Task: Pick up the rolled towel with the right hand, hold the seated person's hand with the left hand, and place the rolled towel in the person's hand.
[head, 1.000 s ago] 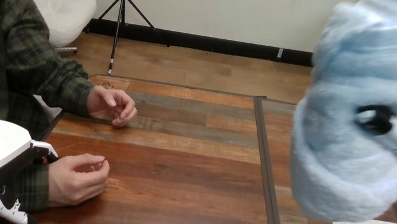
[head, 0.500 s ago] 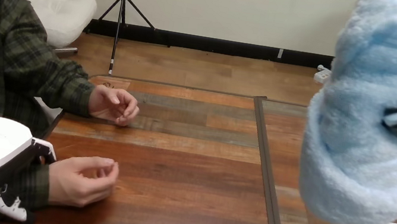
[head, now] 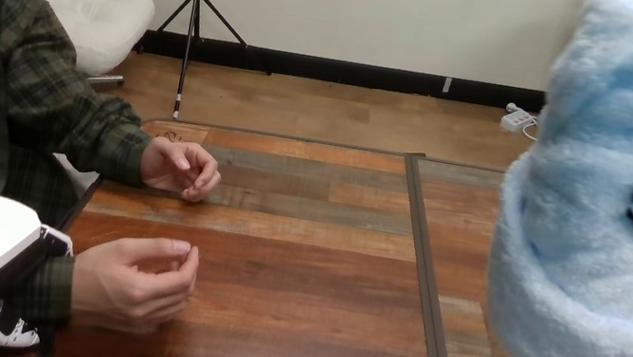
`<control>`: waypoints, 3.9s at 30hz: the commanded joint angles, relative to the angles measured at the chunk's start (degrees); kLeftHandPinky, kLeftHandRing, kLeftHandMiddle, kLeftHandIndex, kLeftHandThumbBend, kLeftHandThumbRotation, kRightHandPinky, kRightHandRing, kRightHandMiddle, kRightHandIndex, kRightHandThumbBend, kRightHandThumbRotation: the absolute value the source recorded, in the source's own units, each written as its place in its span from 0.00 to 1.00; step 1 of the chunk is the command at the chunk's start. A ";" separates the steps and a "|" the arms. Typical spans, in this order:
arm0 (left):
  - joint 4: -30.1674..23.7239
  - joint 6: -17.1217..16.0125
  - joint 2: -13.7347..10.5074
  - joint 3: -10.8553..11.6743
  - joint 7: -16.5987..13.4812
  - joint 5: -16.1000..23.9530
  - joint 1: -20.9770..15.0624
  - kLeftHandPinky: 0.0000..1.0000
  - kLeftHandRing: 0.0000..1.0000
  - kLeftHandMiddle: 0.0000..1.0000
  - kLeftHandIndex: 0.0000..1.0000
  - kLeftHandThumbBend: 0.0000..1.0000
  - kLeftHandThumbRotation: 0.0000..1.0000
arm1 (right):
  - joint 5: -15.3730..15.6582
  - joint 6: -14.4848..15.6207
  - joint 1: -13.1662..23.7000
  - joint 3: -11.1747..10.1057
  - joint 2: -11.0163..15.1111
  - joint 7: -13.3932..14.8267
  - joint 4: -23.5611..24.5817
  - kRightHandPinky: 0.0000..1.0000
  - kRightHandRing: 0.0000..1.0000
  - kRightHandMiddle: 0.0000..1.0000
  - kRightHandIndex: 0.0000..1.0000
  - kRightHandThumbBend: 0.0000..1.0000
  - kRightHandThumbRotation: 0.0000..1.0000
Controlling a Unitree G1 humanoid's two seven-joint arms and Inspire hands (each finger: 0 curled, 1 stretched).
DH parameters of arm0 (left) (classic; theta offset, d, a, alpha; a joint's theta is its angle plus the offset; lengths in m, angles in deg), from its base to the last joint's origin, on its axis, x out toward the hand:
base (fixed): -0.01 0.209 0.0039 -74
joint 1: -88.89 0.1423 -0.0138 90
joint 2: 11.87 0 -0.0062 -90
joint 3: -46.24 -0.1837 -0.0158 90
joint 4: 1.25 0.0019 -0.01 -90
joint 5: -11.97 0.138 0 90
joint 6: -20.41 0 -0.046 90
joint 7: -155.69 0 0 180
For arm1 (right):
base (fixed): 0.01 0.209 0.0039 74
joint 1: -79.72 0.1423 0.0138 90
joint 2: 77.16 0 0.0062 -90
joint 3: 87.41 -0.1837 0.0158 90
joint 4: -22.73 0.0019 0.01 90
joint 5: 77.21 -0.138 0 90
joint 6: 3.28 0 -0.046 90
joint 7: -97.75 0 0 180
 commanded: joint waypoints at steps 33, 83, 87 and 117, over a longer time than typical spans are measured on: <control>-5.23 -1.53 1.13 0.60 -2.40 -7.74 0.54 0.32 0.36 0.41 0.44 0.82 0.00 | 3.52 -2.49 1.81 1.24 -1.32 -1.17 -0.10 0.00 0.09 0.21 0.26 0.76 0.00; -33.05 7.50 13.02 4.87 1.91 -12.67 7.04 0.30 0.31 0.36 0.38 0.88 0.00 | 26.59 -17.40 13.70 14.25 -9.67 -7.38 -31.34 0.09 0.16 0.24 0.33 0.76 0.00; -34.92 8.51 13.89 4.81 2.88 -12.66 7.25 0.29 0.31 0.36 0.38 0.88 0.00 | 27.20 -18.11 14.72 14.44 -9.99 -8.12 -33.46 0.09 0.16 0.24 0.34 0.76 0.00; -40.69 6.78 20.15 2.93 4.30 -12.87 7.23 0.22 0.27 0.33 0.35 0.93 0.00 | 32.55 -30.25 23.26 14.82 -11.33 -11.73 -52.49 0.10 0.17 0.24 0.33 0.77 0.00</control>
